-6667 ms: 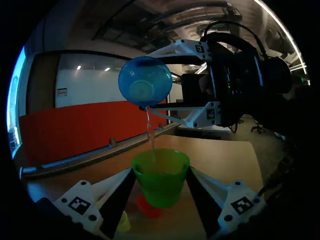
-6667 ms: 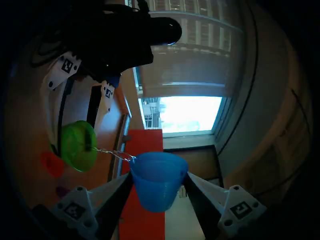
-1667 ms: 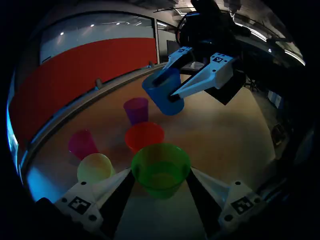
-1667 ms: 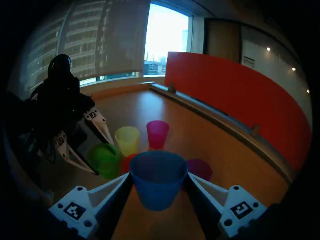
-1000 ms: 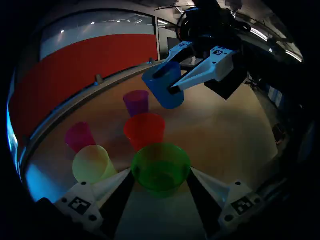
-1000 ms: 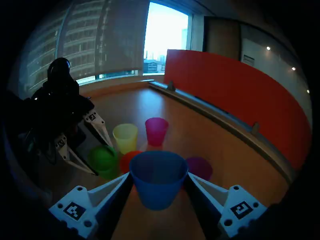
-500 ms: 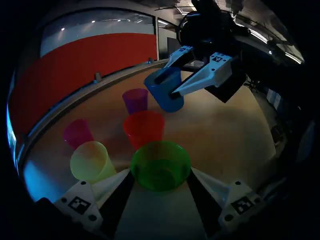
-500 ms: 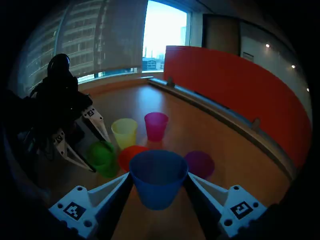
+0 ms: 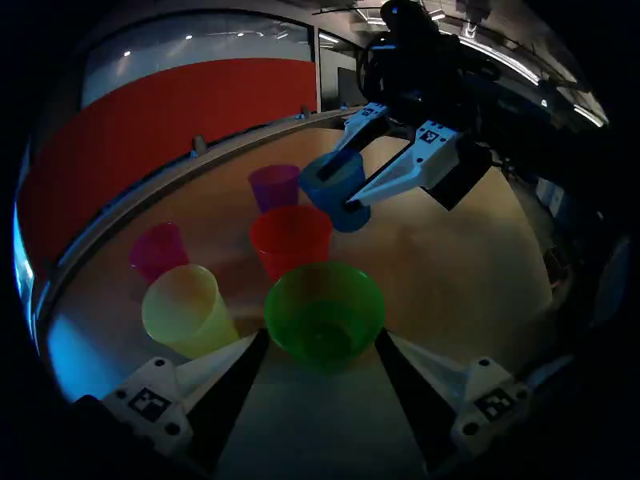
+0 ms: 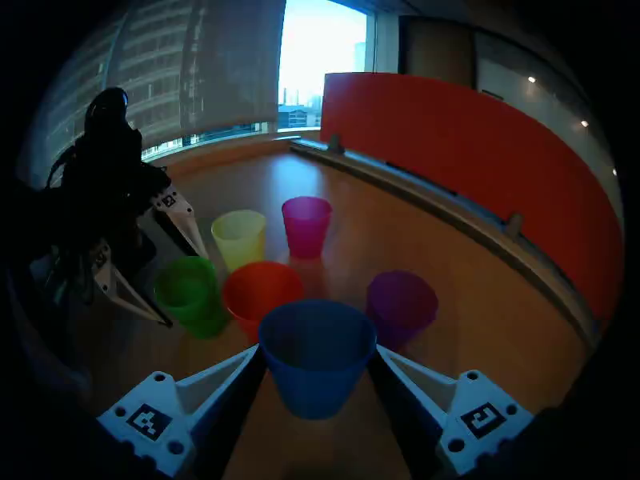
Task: Pour water
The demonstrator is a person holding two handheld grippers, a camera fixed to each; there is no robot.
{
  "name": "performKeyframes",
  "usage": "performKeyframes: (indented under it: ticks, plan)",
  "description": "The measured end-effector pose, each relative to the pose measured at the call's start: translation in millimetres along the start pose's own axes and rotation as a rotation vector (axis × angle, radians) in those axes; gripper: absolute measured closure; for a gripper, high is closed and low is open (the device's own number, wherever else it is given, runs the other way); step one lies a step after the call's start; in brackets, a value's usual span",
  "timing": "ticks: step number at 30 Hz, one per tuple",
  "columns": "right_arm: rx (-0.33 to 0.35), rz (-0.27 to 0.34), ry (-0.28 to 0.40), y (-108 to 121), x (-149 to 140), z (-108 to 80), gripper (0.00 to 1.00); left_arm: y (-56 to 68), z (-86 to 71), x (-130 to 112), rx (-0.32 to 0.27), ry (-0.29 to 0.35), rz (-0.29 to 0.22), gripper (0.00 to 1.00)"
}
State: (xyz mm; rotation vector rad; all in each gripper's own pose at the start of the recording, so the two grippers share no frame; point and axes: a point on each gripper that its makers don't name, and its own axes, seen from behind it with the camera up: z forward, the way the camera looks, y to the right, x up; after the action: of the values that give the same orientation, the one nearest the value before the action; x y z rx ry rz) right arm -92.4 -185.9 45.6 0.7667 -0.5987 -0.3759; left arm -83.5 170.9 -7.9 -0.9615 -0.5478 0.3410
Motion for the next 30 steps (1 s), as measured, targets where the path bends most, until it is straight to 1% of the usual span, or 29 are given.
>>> performKeyframes:
  ticks: [6,12,21,30]
  plan:
    - [-0.005,0.009,-0.012,0,-12,10.0,0.11,-6.2,-9.9,0,0.025,0.010,0.000,0.01]
    - [-0.006,0.013,-0.011,0,-19,14.4,0.11,-5.9,-17.2,0,0.036,0.022,-0.011,0.01]
    - [-0.011,0.000,-0.010,-2,-24,9.9,0.10,-3.9,-24.6,-3,0.040,0.021,-0.020,0.01]
    - [-0.021,0.001,-0.015,-3,-32,4.1,0.10,1.5,-25.2,-7,0.036,0.005,-0.019,0.01]
